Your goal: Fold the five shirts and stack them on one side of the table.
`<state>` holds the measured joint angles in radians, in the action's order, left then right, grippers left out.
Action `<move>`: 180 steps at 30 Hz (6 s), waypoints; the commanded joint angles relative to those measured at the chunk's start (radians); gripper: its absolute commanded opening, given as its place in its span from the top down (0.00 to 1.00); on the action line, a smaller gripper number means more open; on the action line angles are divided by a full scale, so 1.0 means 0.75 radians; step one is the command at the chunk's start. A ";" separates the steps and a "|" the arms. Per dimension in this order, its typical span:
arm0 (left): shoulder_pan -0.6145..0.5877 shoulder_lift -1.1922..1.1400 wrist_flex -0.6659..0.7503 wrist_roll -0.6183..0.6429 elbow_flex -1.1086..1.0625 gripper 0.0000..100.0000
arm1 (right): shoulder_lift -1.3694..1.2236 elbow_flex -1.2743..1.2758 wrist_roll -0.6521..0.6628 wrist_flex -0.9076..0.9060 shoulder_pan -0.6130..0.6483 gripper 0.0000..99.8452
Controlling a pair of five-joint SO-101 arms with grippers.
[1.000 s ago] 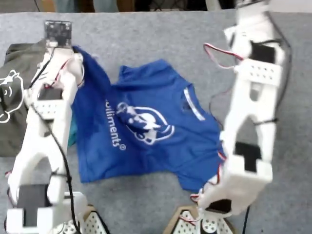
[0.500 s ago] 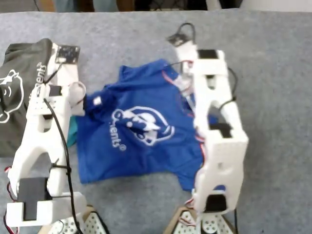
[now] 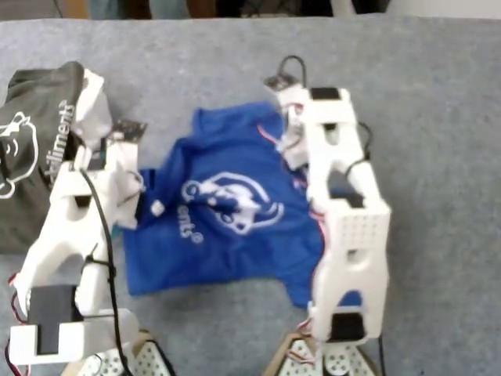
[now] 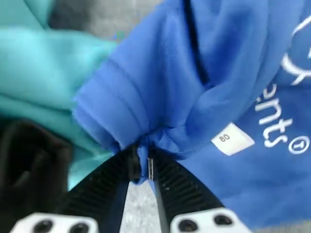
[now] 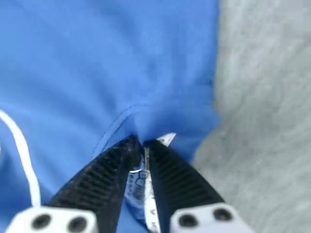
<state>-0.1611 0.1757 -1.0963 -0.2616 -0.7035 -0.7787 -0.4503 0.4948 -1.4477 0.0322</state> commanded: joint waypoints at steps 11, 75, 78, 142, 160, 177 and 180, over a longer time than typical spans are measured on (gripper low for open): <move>-0.009 0.630 -0.524 -0.464 -0.034 0.97 | 0.418 0.543 0.409 -0.305 -0.411 0.99; -0.259 1.054 -0.814 -0.698 -0.142 0.97 | -0.465 -1.008 0.086 -0.426 0.217 0.78; -0.257 1.054 -0.814 -0.698 -0.142 0.97 | -0.435 -0.997 0.084 -0.426 0.215 0.78; 0.167 0.923 -0.763 0.027 0.993 0.97 | 1.312 -0.770 -0.205 -0.409 -0.143 0.99; 0.165 0.749 -0.888 0.153 1.756 0.97 | 1.895 -0.772 -0.350 0.086 -0.250 0.99; 0.165 1.328 -0.882 0.160 1.114 0.97 | 1.926 -0.772 0.012 0.311 -0.254 0.99; 0.165 1.350 -0.882 0.160 1.114 0.97 | 1.969 -0.770 0.049 0.288 -0.254 0.99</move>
<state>-0.0430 1.1822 -1.7561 -0.1557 0.1389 0.6836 -1.0273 0.5010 -1.2344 -0.1458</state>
